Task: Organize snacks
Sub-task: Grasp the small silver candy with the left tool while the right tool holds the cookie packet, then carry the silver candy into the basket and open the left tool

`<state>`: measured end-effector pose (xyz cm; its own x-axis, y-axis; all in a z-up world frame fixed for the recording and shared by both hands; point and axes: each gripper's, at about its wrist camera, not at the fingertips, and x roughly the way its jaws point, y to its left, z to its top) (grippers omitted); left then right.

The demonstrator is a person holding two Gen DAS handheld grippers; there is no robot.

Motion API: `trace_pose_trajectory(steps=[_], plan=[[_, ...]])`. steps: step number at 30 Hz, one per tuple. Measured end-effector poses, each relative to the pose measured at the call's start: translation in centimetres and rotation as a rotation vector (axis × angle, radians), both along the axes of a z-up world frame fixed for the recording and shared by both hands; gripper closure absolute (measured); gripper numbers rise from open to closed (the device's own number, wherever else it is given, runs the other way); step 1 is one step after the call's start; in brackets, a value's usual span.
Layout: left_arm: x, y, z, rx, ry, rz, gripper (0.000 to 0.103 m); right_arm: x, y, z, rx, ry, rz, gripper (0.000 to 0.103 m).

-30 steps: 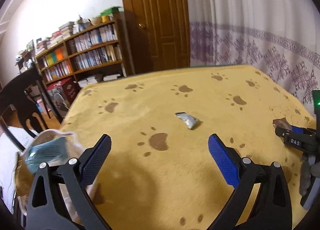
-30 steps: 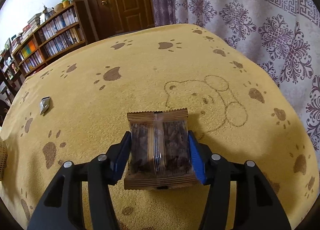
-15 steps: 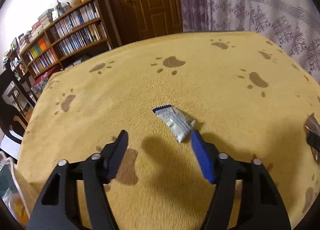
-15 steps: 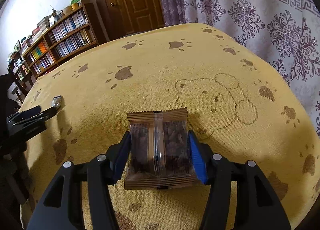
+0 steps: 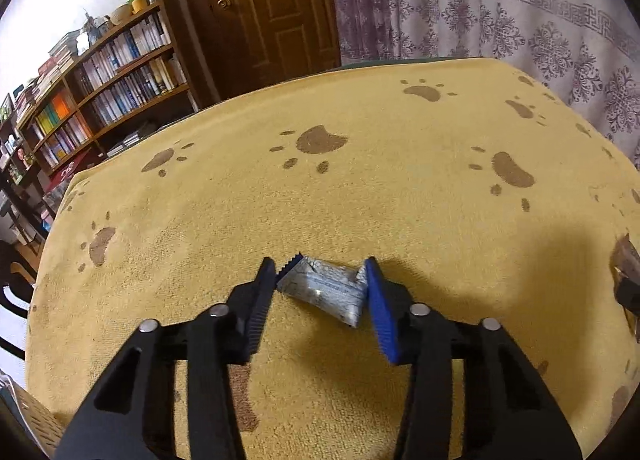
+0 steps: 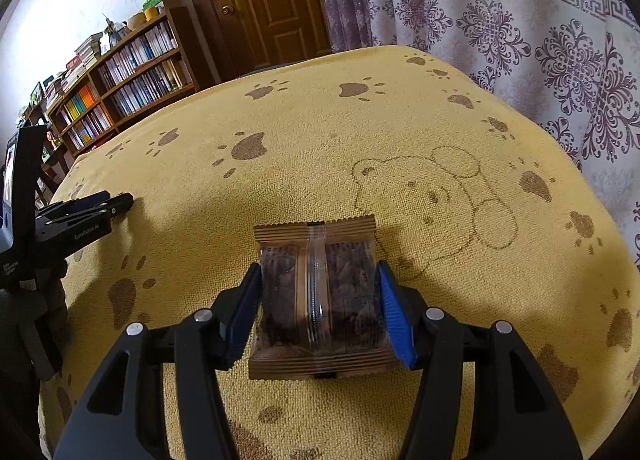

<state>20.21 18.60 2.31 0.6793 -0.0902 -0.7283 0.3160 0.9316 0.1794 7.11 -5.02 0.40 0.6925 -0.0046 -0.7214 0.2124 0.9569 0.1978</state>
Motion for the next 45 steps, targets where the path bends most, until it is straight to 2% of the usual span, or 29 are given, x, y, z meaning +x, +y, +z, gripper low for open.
trace_pose_trajectory(steps=[3, 5, 11, 22, 31, 40, 45], plan=[[-0.4, 0.2, 0.1, -0.024, 0.0, 0.003, 0.065, 0.0, 0.0, 0.0, 0.001, 0.0, 0.0, 0.046], [-1.0, 0.5, 0.7, -0.053, -0.008, 0.007, 0.075, 0.0, 0.0, 0.0, 0.001, 0.0, 0.0, 0.046], [-2.9, 1.0, 1.4, -0.1, -0.012, 0.007, 0.08, 0.0, 0.0, 0.0, 0.001, -0.001, 0.0, 0.046], [-7.0, 2.1, 3.7, -0.14, -0.058, 0.01, 0.08, 0.0, 0.0, 0.0, 0.003, -0.002, 0.0, 0.046], [-10.7, 4.2, 6.6, -0.171, -0.127, 0.062, 0.08, 0.0, 0.0, 0.0, 0.003, -0.002, -0.001, 0.046], [-14.4, 7.8, 9.8, -0.195, -0.199, 0.127, 0.08, -0.1, 0.0, 0.2, 0.01, -0.015, -0.003, 0.047], [-16.7, 11.1, 11.6, -0.201, -0.245, 0.179, 0.08, -0.1, 0.0, 0.3, 0.012, -0.019, -0.005, 0.047]])
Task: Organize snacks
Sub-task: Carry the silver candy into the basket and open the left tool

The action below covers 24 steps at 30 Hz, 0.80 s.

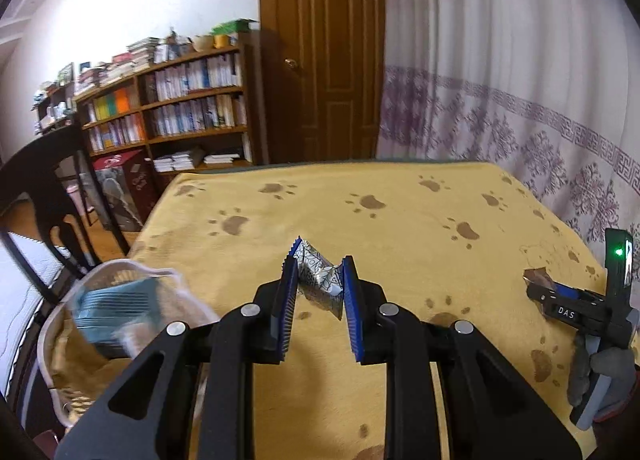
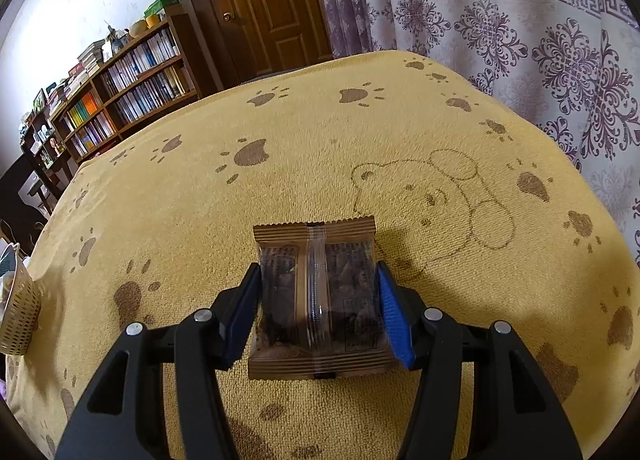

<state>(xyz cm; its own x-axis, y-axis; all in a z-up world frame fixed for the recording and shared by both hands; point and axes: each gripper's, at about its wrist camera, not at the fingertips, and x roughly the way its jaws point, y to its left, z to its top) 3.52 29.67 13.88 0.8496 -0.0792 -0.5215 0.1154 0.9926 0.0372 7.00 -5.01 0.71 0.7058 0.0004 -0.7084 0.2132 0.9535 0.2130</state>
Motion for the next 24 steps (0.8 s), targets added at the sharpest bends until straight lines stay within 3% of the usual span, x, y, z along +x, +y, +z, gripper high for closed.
trace_pose_trajectory(steps=[8, 12, 24], plan=[[-3.1, 6.5, 1.7, -0.017, -0.038, 0.118, 0.08, -0.4, -0.2, 0.2, 0.006, -0.012, -0.014, 0.047], [-3.7, 9.8, 1.4, -0.054, -0.015, 0.173, 0.08, -0.4, -0.4, 0.1, 0.008, -0.012, -0.019, 0.047], [-3.0, 12.2, -1.0, -0.102, 0.036, 0.208, 0.078, -0.4, -0.5, 0.0, 0.013, -0.015, -0.026, 0.047]])
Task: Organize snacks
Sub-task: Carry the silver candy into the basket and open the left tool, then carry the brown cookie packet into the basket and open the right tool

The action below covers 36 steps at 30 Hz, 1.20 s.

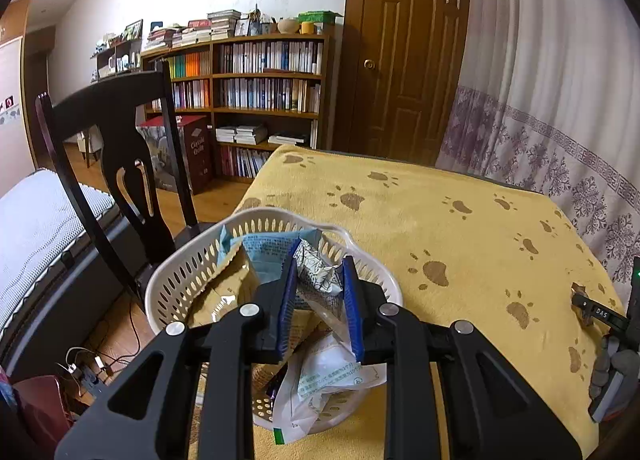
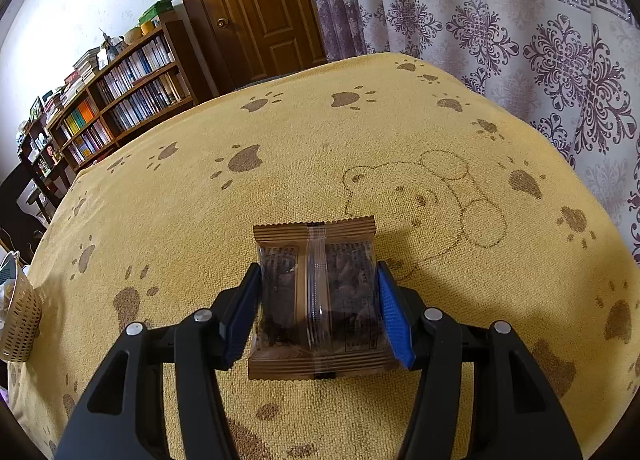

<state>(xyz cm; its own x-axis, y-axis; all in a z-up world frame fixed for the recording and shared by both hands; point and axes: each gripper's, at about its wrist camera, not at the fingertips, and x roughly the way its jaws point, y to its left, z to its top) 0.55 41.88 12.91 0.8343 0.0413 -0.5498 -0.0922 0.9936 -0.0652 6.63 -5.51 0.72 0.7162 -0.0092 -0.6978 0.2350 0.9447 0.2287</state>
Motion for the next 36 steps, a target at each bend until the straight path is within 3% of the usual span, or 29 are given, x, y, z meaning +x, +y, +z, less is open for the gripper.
trace_pose_trajectory(steps=[2, 7, 9, 11, 17, 29, 36], plan=[[0.0, 0.5, -0.2, -0.016, 0.002, 0.015, 0.067, 0.0, 0.0, 0.0, 0.0, 0.0, 0.0, 0.047], [-1.0, 1.6, 0.3, -0.03, -0.028, 0.026, 0.062, -0.3, 0.1, 0.3, -0.008, -0.021, -0.001, 0.047], [-1.5, 2.1, 0.7, -0.03, -0.048, 0.037, 0.056, -0.4, 0.2, 0.4, -0.015, -0.027, 0.003, 0.047], [-2.1, 2.6, 1.1, -0.03, -0.074, 0.06, 0.045, -0.6, 0.5, 0.7, -0.017, -0.035, 0.015, 0.047], [-3.6, 4.7, 2.3, -0.022, -0.11, 0.13, 0.025, -1.7, 3.4, 2.8, 0.026, -0.086, 0.115, 0.047], [-6.6, 7.8, 4.3, -0.013, -0.163, 0.195, 0.011, -2.3, 16.6, 9.2, 0.059, -0.184, 0.422, 0.047], [-8.1, 8.7, 4.1, 0.01, -0.176, 0.184, 0.008, -2.1, 25.1, 10.8, 0.056, -0.178, 0.6, 0.047]])
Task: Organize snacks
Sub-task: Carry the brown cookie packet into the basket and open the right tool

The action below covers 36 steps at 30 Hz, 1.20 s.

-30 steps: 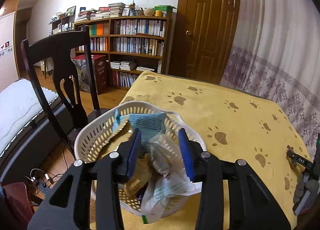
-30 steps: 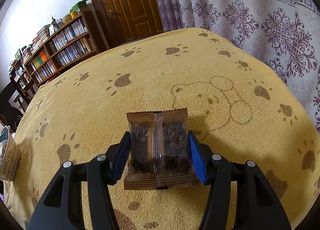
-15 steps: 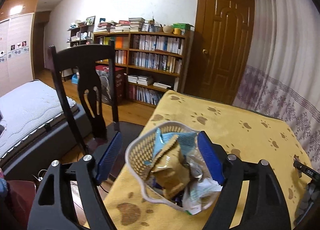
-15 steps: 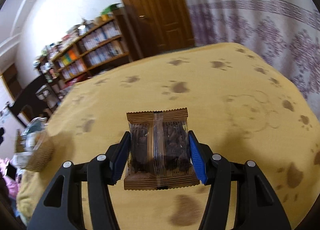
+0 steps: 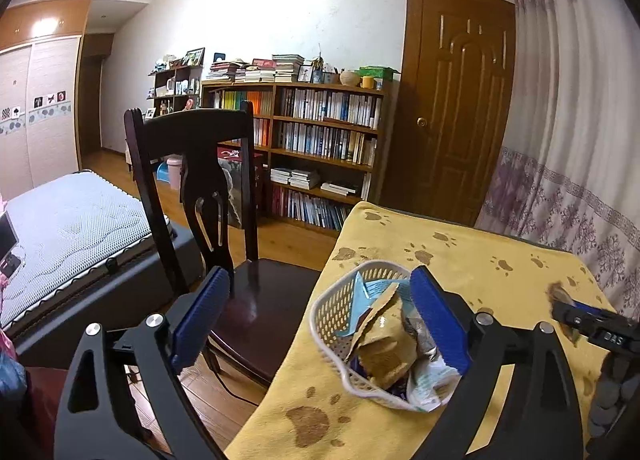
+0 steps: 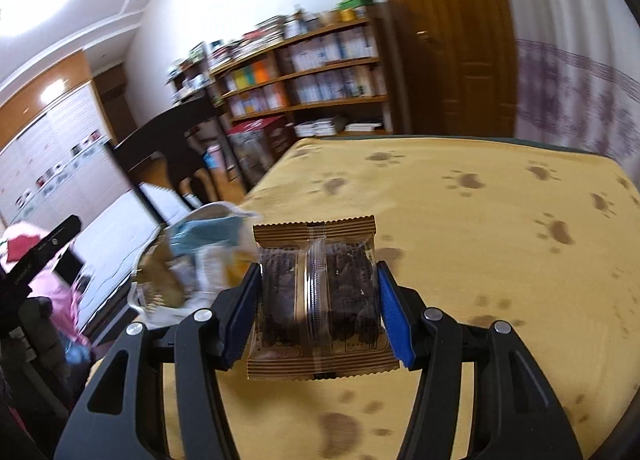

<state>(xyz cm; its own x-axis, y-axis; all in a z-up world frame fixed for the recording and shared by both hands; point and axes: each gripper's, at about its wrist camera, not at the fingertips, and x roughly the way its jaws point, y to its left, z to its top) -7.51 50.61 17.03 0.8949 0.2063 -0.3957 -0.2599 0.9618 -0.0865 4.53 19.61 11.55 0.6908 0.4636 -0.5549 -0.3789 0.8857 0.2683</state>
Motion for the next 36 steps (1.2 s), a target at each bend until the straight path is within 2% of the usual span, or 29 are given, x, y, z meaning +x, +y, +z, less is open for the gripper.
trace_pose_trajectory(steps=[7, 13, 19, 23, 28, 32, 36], plan=[[-0.7, 0.6, -1.5, 0.009, 0.018, -0.007, 0.008, 0.8, 7.1, -0.1, -0.028, 0.026, 0.11, 0.047], [-1.5, 2.3, -2.0, -0.025, 0.011, 0.009, 0.008, 2.3, 12.1, -0.9, -0.104, 0.036, 0.144, 0.047], [-2.2, 4.3, -2.0, -0.056, -0.01, 0.041, 0.007, 2.1, 16.6, -1.4, -0.167, 0.022, 0.211, 0.047], [-2.3, 5.3, -2.4, -0.078, -0.012, 0.056, 0.007, 2.2, 18.8, -1.5, -0.178, 0.025, 0.238, 0.047], [-2.1, 5.7, -2.9, -0.09, -0.002, 0.056, 0.007, 2.6, 20.3, -1.8, -0.197, 0.023, 0.249, 0.047], [-1.9, 5.6, -3.1, -0.083, 0.006, 0.055, 0.007, 3.4, 19.9, -2.4, -0.184, 0.05, 0.257, 0.046], [-1.7, 5.3, -3.1, -0.081, 0.015, 0.041, 0.006, 3.3, 19.5, -1.9, -0.18, 0.037, 0.257, 0.045]])
